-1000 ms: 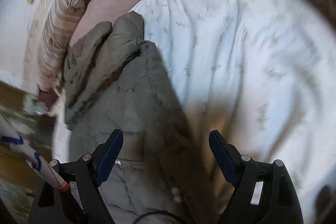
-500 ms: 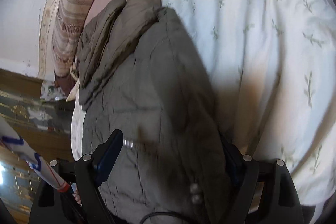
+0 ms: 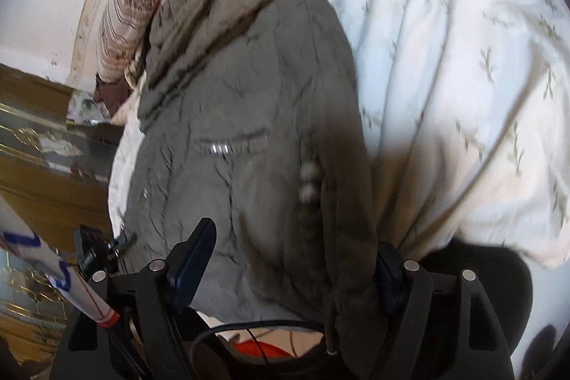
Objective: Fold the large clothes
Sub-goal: 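Carry the held hem over the jacket toward the hood with both tools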
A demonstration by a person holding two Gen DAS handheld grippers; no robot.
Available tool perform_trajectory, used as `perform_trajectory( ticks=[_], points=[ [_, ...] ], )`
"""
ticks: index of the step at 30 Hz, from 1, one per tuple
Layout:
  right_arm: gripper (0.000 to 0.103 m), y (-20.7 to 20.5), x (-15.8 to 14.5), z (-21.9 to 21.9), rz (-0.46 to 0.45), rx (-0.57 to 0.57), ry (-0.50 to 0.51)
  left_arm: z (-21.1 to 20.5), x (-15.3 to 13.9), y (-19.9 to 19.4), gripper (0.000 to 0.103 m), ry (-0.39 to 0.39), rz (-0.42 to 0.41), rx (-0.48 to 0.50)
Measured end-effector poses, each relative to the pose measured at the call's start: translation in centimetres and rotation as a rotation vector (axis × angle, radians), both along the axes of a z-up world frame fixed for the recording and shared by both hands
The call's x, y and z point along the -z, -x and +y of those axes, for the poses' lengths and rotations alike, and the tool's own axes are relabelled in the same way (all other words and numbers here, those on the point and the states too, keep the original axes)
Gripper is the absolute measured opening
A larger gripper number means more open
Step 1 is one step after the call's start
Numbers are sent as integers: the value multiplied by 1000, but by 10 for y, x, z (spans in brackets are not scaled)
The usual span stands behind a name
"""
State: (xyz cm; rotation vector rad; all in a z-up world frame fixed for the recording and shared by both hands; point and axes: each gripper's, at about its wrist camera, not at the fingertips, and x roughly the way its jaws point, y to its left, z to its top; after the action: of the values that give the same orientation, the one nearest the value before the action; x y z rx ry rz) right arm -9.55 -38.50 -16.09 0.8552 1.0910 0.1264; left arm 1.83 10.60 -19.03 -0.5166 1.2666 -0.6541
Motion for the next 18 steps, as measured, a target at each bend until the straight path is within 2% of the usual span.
perform_trajectory(
  ticks=[2, 6, 11, 15, 16, 17, 18],
  points=[
    [75, 5, -2, 3, -2, -11, 17, 0, -1, 5, 73, 4, -10, 1],
    [53, 16, -8, 4, -28, -19, 53, 4, 3, 5, 72, 31, 2, -16],
    [51, 23, 8, -5, -10, 25, 10, 5, 7, 5, 72, 32, 13, -33],
    [54, 26, 13, -4, -7, 29, 25, -3, 2, 12, 71, -34, -15, -23],
    [54, 27, 12, -3, -5, 23, 35, -6, -2, 14, 61, -86, -32, -29],
    [54, 27, 11, -1, -4, 21, 51, -7, -4, 17, 47, -132, -41, -40],
    [54, 27, 10, 0, -3, 22, 64, -8, -7, 18, 41, -181, -51, -52]
  ],
)
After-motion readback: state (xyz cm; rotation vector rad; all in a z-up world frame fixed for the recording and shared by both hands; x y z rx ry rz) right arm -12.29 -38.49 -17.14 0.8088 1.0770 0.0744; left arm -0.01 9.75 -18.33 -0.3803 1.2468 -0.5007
